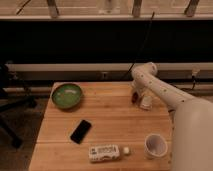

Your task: Drag the pepper across the table

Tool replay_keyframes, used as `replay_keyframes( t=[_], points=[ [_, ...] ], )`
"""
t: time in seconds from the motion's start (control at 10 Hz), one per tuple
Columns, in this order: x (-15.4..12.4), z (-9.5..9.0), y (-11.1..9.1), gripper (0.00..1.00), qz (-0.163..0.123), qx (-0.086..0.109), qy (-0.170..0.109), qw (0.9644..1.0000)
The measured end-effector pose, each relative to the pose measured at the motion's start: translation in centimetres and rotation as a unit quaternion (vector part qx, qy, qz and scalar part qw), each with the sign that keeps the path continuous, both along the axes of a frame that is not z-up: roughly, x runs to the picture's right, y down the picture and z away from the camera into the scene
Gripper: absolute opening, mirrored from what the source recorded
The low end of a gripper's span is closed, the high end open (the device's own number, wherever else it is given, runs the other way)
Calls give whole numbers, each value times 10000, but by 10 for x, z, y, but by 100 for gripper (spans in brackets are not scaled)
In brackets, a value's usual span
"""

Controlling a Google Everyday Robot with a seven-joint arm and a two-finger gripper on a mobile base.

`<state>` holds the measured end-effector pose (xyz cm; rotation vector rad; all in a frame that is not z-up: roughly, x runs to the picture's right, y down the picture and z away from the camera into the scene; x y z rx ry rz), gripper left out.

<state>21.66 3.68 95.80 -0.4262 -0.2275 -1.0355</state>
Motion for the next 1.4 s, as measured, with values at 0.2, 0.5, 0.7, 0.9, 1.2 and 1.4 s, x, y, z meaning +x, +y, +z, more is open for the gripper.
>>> replay_keyframes(
  t=[0.2, 0.5, 0.7, 0.9, 1.2, 1.4],
  points=[
    [-2, 4, -5, 0, -104, 47, -2, 9999],
    [-3, 13, -12, 14, -267, 86, 62, 9996],
    [-2, 18, -14, 37, -379, 99, 156, 9991],
    [-1, 22, -16, 54, -449, 144, 251, 9986],
    [5, 31, -22, 79, -484, 295, 420, 9975],
    [6, 30, -21, 73, -488, 276, 371, 9977]
  ],
)
